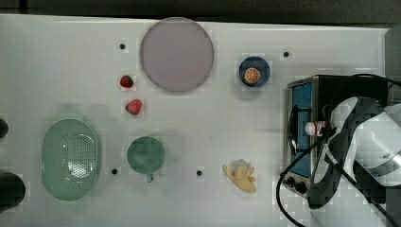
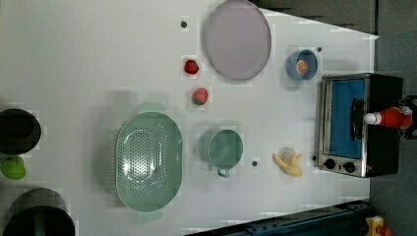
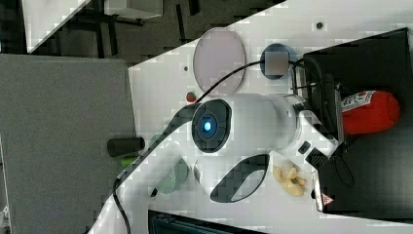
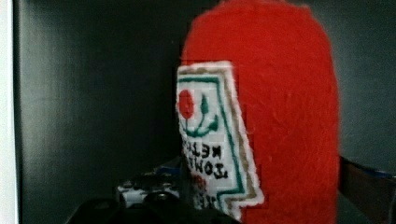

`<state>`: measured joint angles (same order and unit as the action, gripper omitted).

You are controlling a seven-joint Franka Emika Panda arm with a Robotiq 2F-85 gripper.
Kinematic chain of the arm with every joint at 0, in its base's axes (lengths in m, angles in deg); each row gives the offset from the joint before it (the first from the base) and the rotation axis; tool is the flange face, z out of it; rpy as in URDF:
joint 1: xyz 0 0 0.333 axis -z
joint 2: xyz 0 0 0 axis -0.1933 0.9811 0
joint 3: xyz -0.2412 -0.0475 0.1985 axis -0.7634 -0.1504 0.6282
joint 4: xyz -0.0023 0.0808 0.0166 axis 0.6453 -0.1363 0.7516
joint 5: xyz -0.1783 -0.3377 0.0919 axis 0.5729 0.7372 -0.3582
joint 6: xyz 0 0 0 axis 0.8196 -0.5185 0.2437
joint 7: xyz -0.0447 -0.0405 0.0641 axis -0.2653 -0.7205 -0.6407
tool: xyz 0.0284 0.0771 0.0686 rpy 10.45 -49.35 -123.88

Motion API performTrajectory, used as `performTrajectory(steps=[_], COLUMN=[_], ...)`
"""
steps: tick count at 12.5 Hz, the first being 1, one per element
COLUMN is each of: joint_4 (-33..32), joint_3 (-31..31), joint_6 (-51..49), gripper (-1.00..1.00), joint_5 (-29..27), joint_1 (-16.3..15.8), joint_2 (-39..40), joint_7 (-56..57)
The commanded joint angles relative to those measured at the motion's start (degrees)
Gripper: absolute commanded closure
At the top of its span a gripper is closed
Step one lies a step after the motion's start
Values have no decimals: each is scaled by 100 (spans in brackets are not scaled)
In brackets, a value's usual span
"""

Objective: Pick Ketchup from oven and place it on table.

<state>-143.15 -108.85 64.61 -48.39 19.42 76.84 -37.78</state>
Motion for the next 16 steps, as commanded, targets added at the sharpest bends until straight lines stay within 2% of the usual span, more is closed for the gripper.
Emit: performTrajectory(steps=[1, 2, 3, 6, 8, 12, 16], joint_4=[145, 136, 172, 316, 575, 1154, 1234], joint_3=[-119, -118, -117, -114, -86, 85, 504], joint_6=[-59, -58, -59, -212, -716, -1760, -2126], gripper=[-67, -42, -27, -27, -27, -27, -27], joint_5=[-71, -72, -72, -72, -69, 39, 50], joint_1=[79, 85, 76, 40, -105, -673, -1291], joint_2=[-95, -94, -98, -162, -344, -914, -1494], joint_7=[16, 16, 16, 16, 16, 30, 49])
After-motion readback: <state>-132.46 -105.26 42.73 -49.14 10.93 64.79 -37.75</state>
